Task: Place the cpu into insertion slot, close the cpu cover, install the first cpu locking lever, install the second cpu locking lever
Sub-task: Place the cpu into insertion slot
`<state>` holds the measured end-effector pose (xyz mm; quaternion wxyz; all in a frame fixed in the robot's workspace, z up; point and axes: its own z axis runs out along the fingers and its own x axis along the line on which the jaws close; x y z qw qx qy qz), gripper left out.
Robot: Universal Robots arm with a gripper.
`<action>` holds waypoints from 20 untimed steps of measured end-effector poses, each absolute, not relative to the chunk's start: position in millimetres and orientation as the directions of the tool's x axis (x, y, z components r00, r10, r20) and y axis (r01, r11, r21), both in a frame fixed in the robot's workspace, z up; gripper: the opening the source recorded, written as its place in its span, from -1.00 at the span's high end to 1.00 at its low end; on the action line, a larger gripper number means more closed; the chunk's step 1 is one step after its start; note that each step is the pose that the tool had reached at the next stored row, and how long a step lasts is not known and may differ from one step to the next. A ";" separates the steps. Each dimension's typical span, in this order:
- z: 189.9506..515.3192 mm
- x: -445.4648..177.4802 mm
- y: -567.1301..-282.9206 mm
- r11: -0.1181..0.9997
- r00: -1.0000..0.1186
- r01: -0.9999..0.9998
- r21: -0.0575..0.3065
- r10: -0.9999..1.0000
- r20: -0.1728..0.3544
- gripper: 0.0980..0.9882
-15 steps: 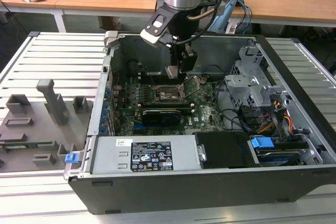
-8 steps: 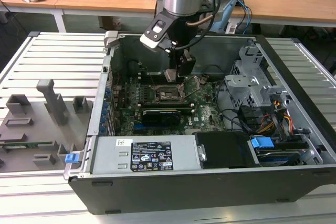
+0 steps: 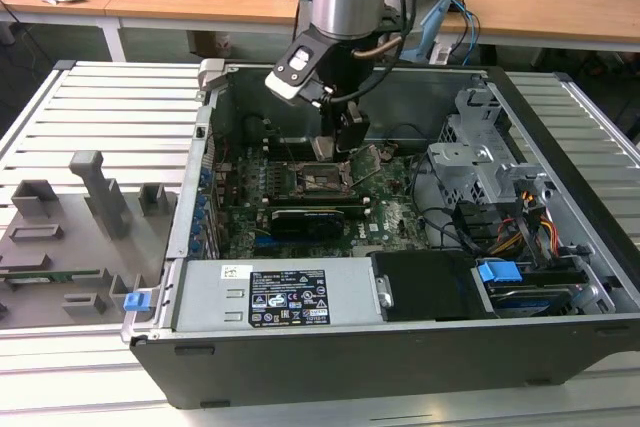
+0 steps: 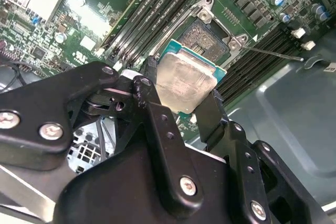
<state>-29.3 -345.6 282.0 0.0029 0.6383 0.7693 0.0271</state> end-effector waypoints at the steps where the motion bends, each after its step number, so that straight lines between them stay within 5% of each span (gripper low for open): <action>1: 281.1 -29.4 -345.6 0.162 -0.163 0.986 0.045 0.986 0.030 0.01; 5: 278.9 -29.4 -345.6 0.064 -0.065 0.997 0.045 0.997 0.030 0.01; 20: 259.2 -38.1 -344.4 0.042 -0.044 0.998 0.054 0.999 0.031 0.01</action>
